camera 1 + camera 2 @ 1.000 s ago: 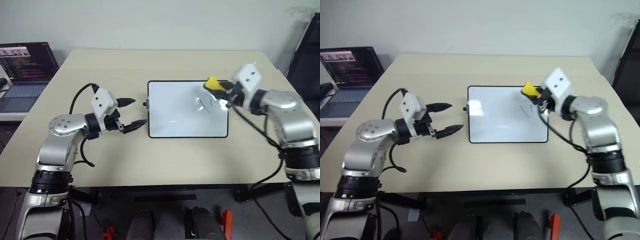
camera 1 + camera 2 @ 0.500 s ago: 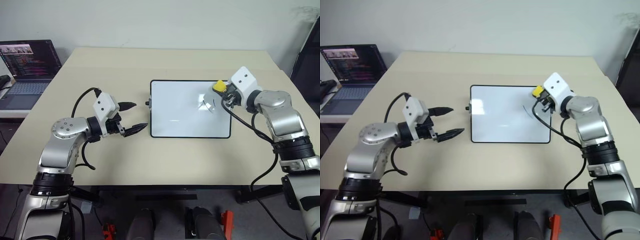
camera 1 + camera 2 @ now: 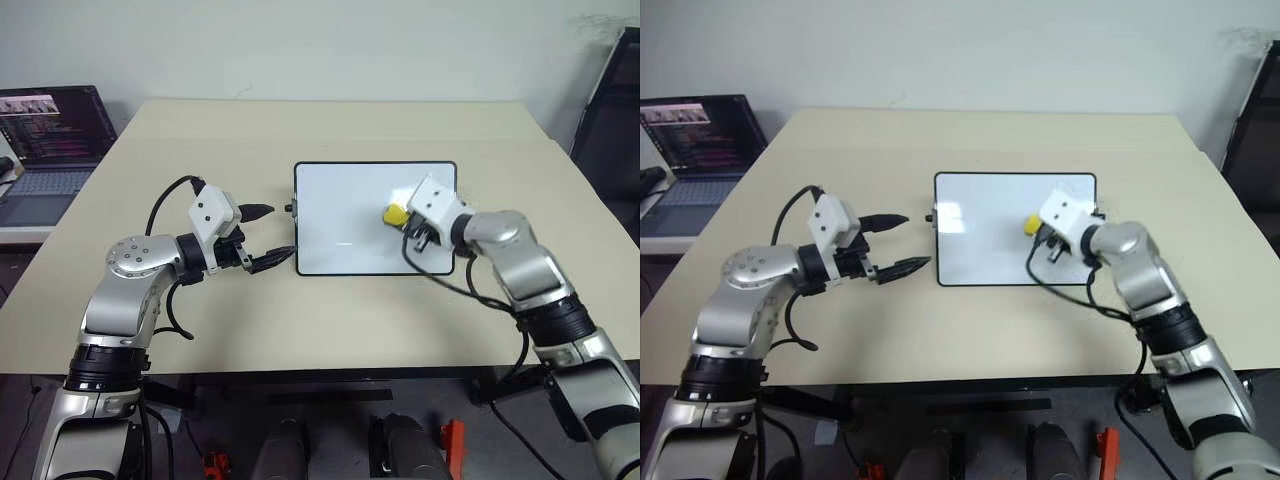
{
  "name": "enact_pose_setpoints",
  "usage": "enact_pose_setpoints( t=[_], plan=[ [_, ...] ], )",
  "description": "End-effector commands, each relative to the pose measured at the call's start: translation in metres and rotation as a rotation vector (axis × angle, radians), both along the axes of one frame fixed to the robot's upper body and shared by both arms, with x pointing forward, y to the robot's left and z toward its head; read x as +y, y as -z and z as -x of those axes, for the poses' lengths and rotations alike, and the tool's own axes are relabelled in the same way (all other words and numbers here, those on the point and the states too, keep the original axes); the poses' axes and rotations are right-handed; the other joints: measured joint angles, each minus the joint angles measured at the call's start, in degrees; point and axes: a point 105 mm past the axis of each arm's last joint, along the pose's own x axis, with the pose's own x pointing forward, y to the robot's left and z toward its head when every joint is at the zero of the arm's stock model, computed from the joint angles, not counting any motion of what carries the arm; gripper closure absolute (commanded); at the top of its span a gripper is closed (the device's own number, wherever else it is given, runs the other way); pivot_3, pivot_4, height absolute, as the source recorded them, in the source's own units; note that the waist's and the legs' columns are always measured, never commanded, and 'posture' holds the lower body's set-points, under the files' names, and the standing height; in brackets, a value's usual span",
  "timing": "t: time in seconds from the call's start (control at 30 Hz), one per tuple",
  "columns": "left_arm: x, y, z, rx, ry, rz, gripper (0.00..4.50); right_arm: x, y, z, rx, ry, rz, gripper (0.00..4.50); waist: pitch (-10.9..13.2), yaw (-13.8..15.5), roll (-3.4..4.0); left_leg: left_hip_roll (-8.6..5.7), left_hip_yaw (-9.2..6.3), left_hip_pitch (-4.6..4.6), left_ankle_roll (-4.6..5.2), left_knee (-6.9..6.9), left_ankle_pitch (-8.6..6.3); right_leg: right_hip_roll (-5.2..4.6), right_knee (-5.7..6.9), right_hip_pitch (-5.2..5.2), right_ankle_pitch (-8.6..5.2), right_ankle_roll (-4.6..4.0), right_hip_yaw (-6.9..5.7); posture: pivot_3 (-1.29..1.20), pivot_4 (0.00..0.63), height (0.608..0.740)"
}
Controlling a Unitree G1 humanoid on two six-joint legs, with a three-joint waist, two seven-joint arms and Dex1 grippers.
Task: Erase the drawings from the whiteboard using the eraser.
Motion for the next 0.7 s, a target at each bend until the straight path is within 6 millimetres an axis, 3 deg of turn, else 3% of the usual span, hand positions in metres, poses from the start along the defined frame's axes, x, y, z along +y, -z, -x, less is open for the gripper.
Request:
enact_pose_setpoints(
  t=[0.03,0.17,0.4,0.57,0.7],
  plan=[
    [-0.002,-0.01,0.002,-0.044,0.008,0.0,0.0,0.01,0.006,0.016,0.046,-0.068,0.013,3.8,0.0,0.08,0.0,0.0,0.0,0.0,0.0,0.0,0.0,0.0,0.0,-0.01,0.0,0.0,0.0,0.0,0.15,0.74],
    [-0.001,-0.01,0.002,-0.043,0.005,-0.001,0.0,-0.004,0.002,0.009,0.027,-0.006,0.024,3.8,0.0,0.2,0.0,0.0,0.01,-0.01,0.0,0.0,0.0,0.0,-0.01,-0.02,0.0,0.0,0.0,0.0,0.15,0.74],
    [-0.004,-0.011,-0.001,-0.047,0.012,0.001,0.0,-0.059,-0.03,-0.036,-0.115,0.301,0.037,3.81,0.0,0.25,-0.01,0.0,0.03,0.02,-0.01,0.05,0.03,0.0,-0.02,0.01,0.03,0.09,0.01,0.0,0.15,0.74],
    [-0.004,-0.011,-0.001,-0.048,0.014,0.002,0.0,-0.079,-0.038,-0.048,-0.151,0.402,0.028,3.81,-0.05,0.28,-0.09,0.0,0.04,0.09,0.0,0.06,0.05,0.0,-0.03,0.09,0.05,0.13,0.02,0.0,0.15,0.74],
    [-0.004,-0.01,-0.001,-0.047,0.014,0.002,0.0,-0.08,-0.037,-0.049,-0.154,0.405,0.032,3.81,-0.07,0.25,-0.11,0.0,0.08,0.12,0.01,0.07,0.06,-0.01,-0.03,0.1,0.09,0.16,0.08,0.0,0.15,0.74]
  ],
)
